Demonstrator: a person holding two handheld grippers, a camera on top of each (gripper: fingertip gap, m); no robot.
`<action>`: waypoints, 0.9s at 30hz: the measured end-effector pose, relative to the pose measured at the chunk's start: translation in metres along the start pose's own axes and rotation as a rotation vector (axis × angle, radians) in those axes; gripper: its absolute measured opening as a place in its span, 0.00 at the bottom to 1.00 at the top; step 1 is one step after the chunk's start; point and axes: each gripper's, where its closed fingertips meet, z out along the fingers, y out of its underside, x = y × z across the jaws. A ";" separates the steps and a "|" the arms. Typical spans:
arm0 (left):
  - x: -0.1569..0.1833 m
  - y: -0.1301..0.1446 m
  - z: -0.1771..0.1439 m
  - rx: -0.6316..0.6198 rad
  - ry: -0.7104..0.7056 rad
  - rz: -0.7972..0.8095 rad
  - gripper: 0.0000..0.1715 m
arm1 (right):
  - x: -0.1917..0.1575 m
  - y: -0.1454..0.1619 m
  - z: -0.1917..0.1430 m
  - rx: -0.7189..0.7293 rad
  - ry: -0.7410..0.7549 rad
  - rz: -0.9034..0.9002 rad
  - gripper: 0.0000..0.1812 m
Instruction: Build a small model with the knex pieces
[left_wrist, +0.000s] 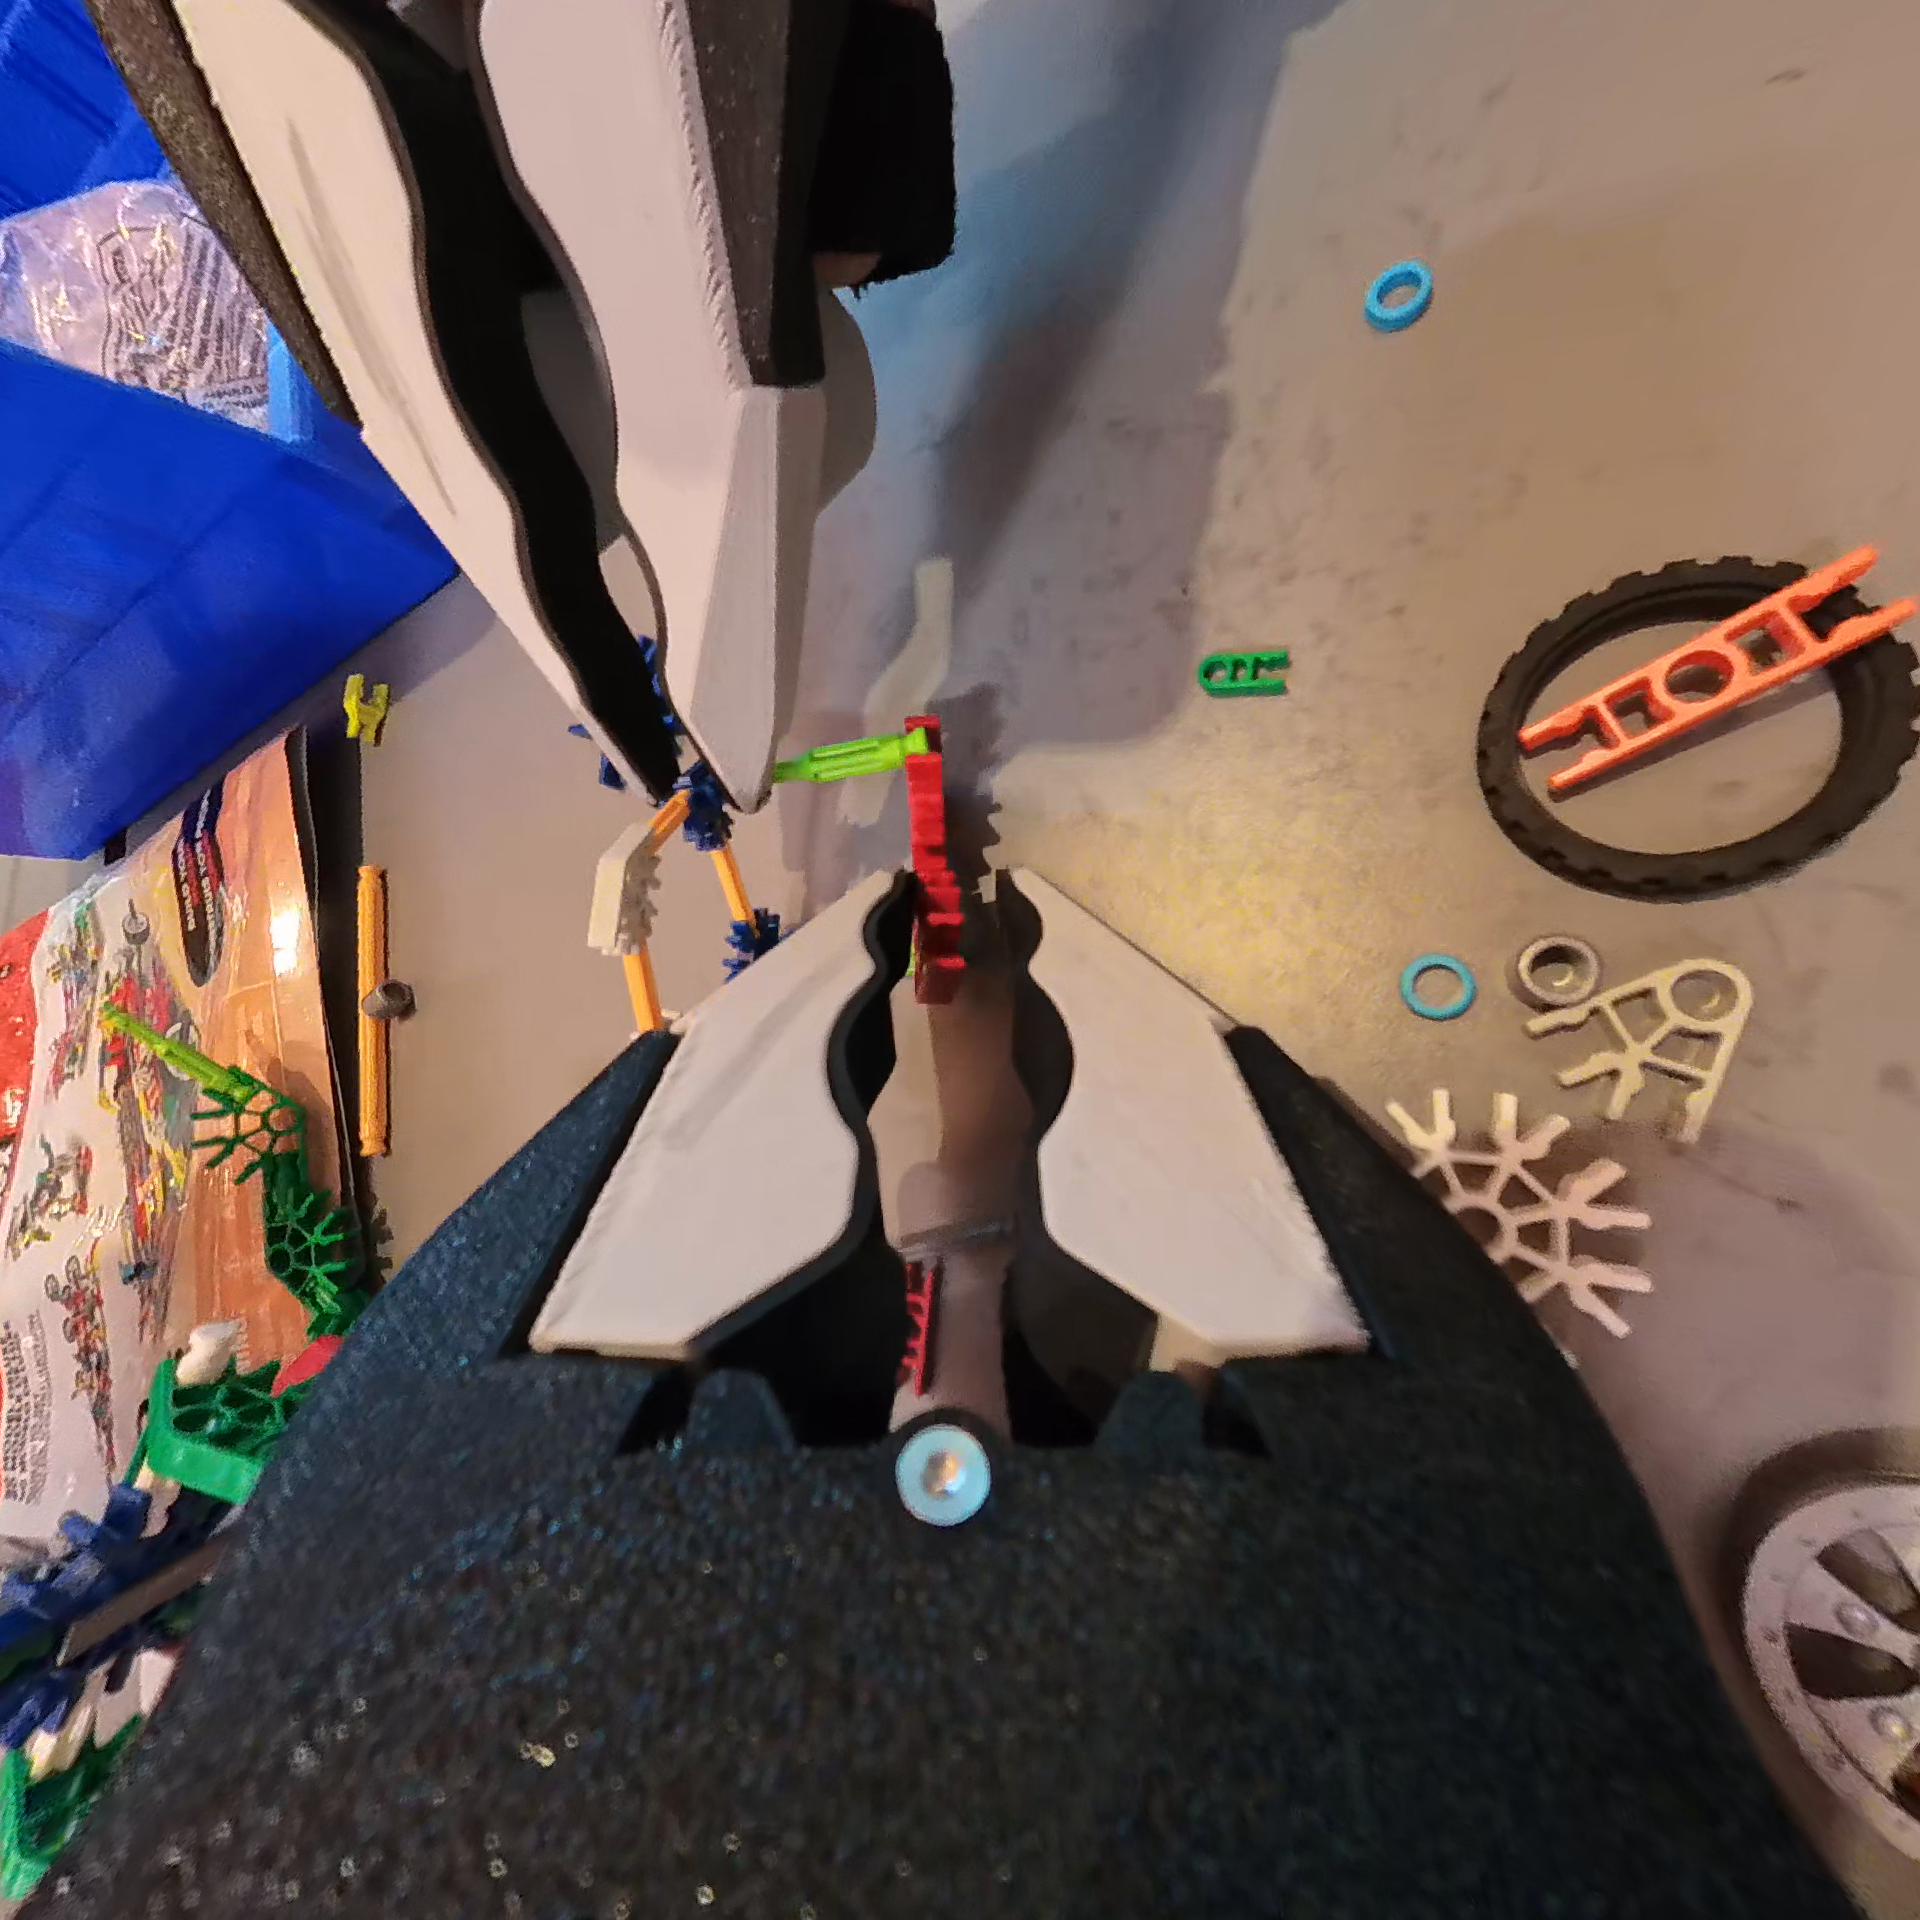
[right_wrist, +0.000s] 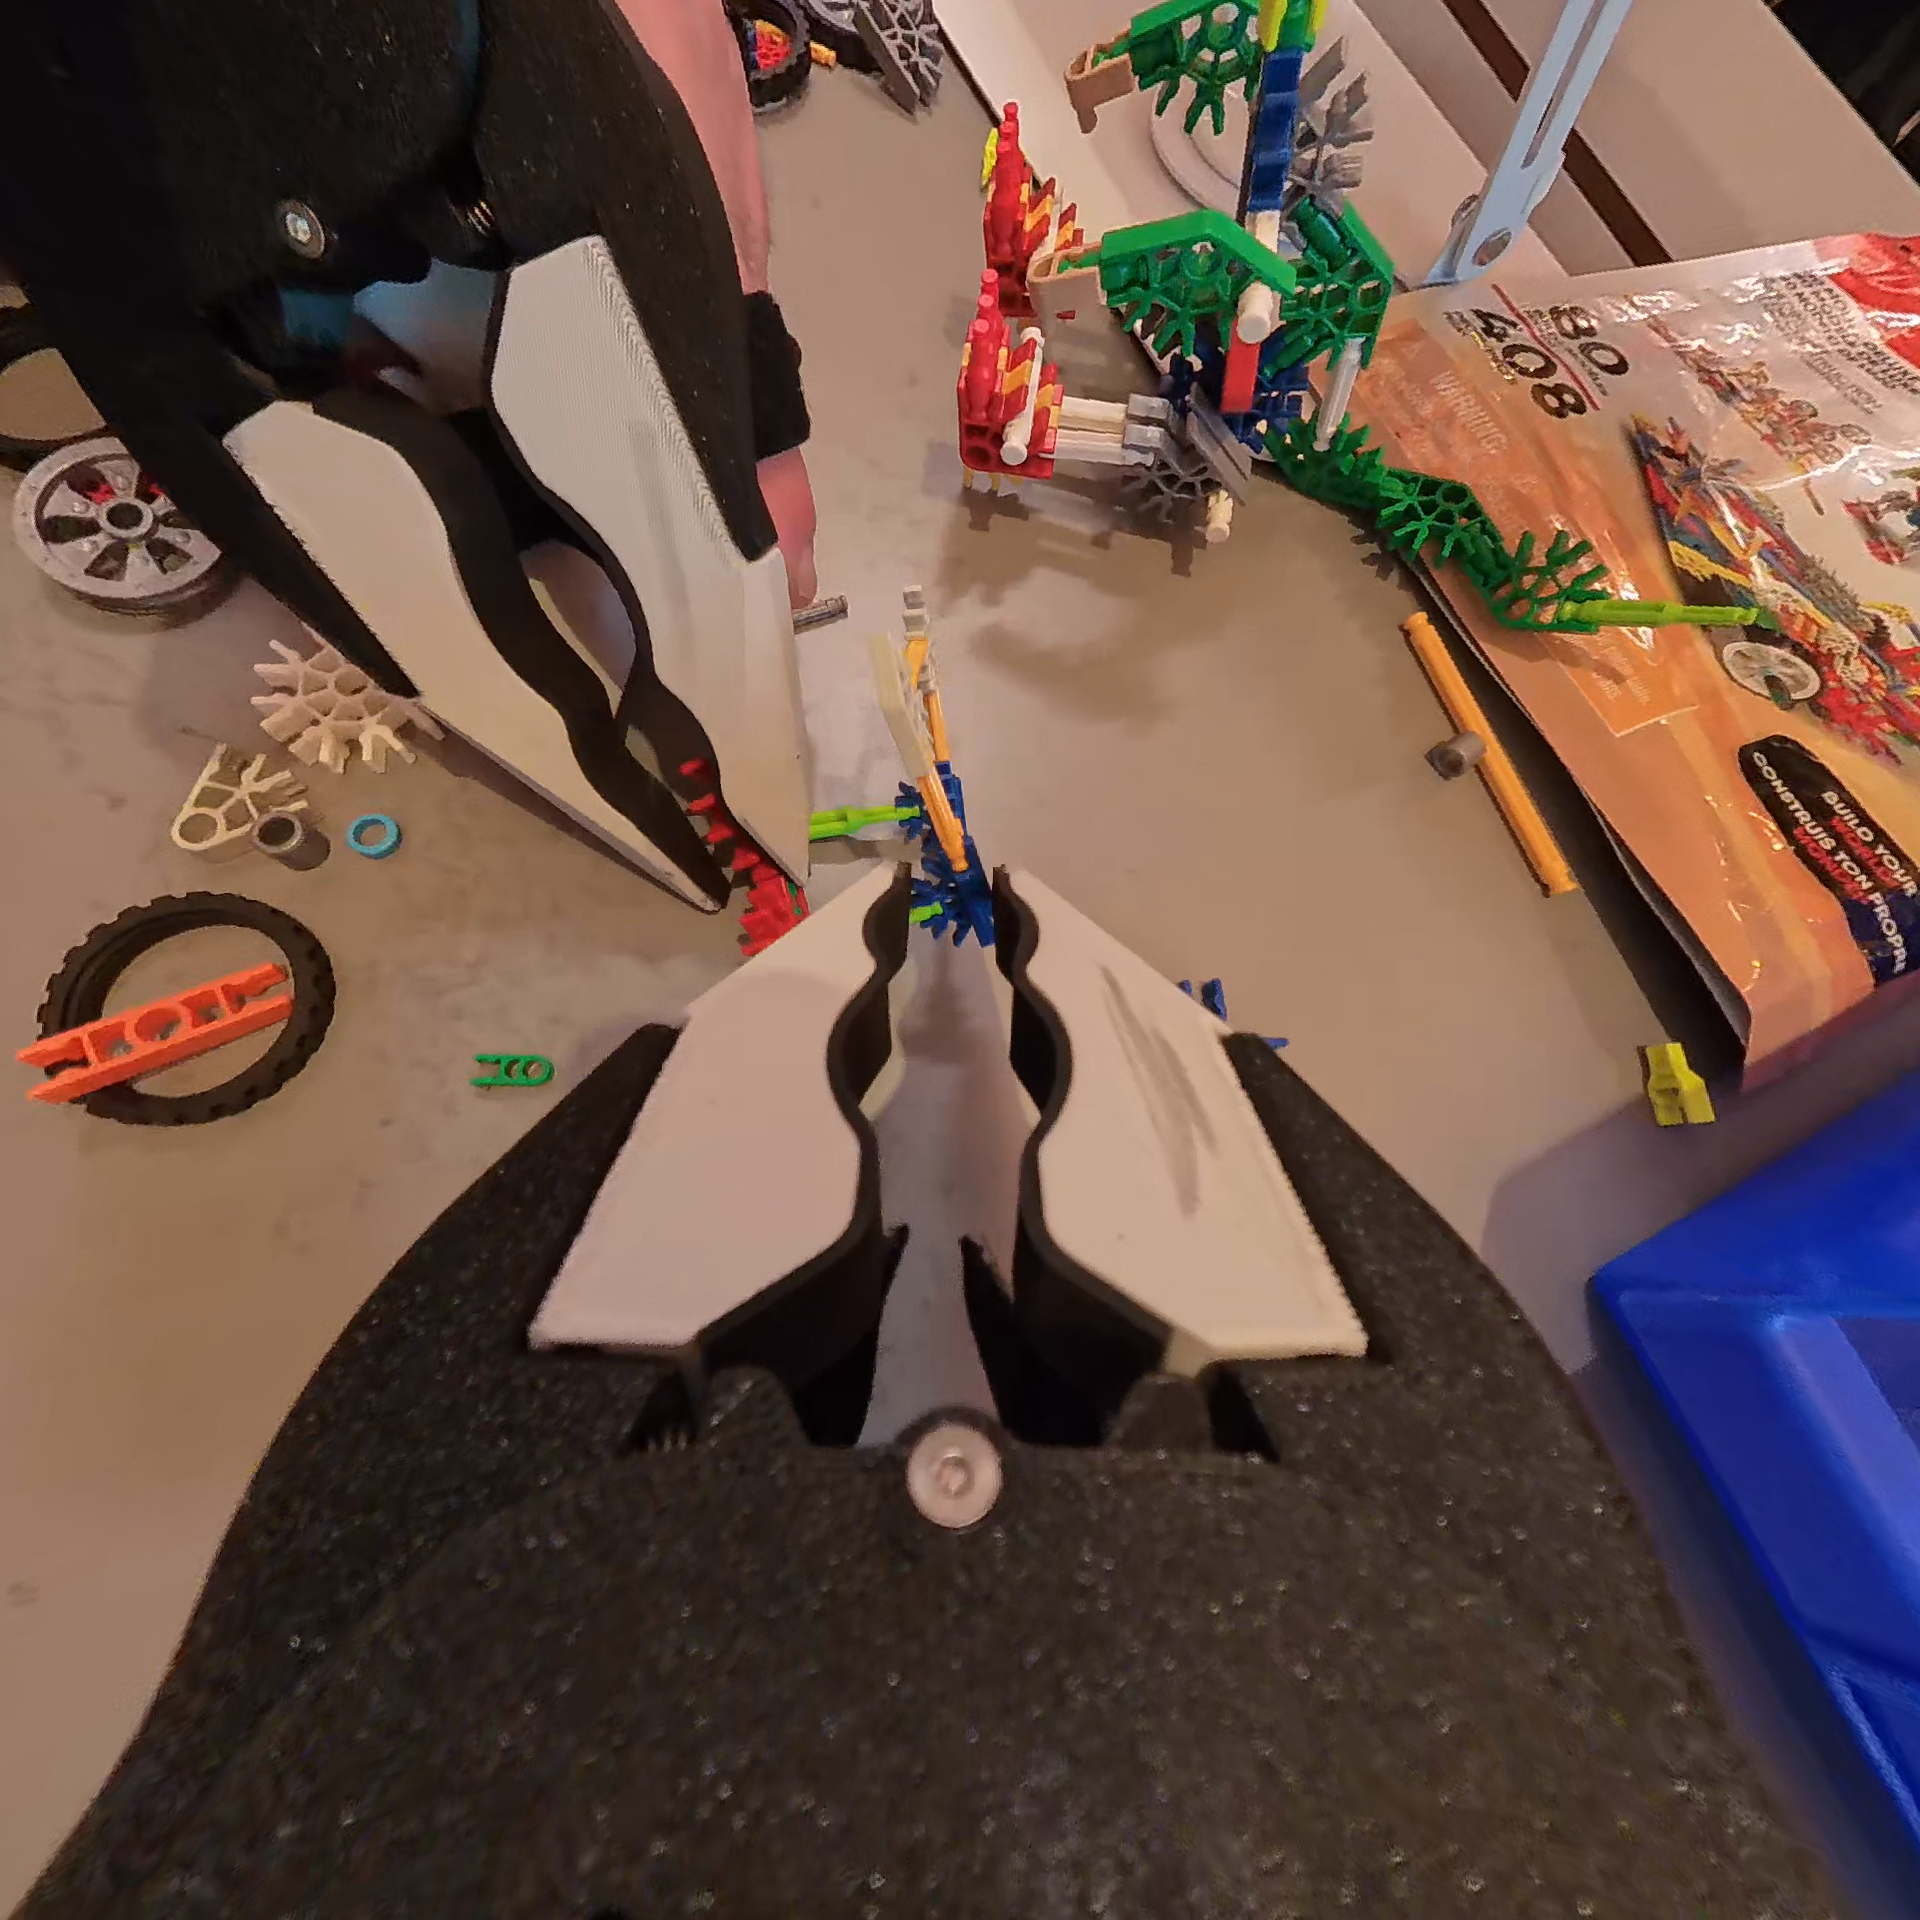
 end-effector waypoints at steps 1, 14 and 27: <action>0.000 -0.001 0.001 0.000 -0.001 -0.001 0.07 | 0.000 0.000 -0.001 0.001 -0.002 0.000 0.08; -0.005 0.000 0.000 0.009 -0.022 -0.022 0.13 | 0.005 0.003 -0.001 0.008 -0.002 0.014 0.08; -0.010 0.001 -0.002 0.018 -0.029 -0.057 0.14 | 0.014 -0.014 -0.015 0.116 0.036 0.029 0.22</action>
